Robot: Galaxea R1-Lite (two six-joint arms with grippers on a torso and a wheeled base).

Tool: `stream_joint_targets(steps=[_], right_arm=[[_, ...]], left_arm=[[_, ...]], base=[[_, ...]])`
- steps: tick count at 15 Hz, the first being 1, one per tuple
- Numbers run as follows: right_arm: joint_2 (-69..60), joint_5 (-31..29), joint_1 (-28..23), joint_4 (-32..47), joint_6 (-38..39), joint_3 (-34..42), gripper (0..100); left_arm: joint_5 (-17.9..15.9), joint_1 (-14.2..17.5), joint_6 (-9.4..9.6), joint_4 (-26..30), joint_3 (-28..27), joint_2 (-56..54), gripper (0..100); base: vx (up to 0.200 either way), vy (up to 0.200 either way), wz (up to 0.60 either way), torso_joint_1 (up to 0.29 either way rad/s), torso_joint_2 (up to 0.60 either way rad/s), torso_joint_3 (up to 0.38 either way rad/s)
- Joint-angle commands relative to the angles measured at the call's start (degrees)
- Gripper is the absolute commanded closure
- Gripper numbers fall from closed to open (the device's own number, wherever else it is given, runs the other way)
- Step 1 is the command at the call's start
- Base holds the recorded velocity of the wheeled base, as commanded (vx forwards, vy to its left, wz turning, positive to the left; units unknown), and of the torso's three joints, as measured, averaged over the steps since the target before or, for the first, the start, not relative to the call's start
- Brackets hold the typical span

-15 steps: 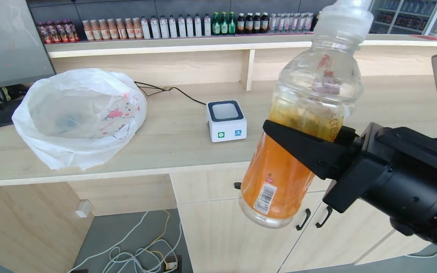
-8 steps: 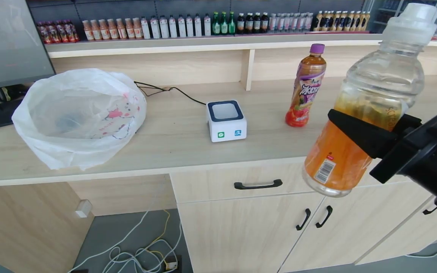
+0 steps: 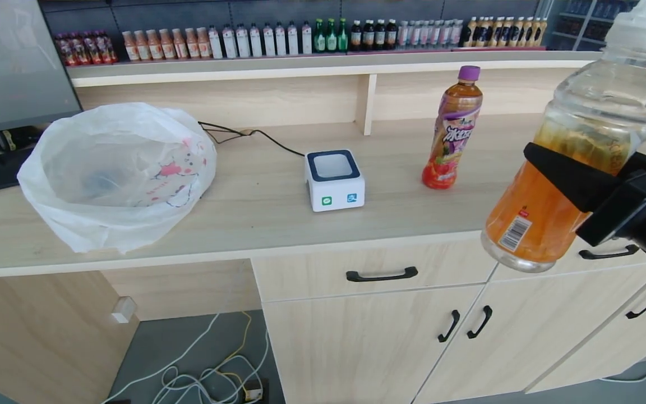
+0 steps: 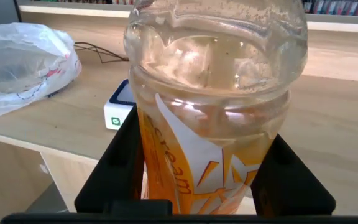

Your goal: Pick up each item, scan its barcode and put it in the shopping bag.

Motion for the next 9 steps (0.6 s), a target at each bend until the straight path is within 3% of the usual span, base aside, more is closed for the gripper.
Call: stream_joint_targets(steps=[1,9], right_arm=[[0.33,-0.01,-0.86,0.0,0.01,-1.16,100],[0.59,0.16,-4.73,0.0,0.09,-3.97,100]], left_arm=[[0.0,0.04,-0.04,-0.01,0.0,0.01,0],[0.0,-0.05,-0.04,-0.01,0.0,0.01,0]], base=[[0.0,0.2,0.0,0.002,0.0,0.002],[0.0,0.2,0.0,0.003,0.0,0.001]])
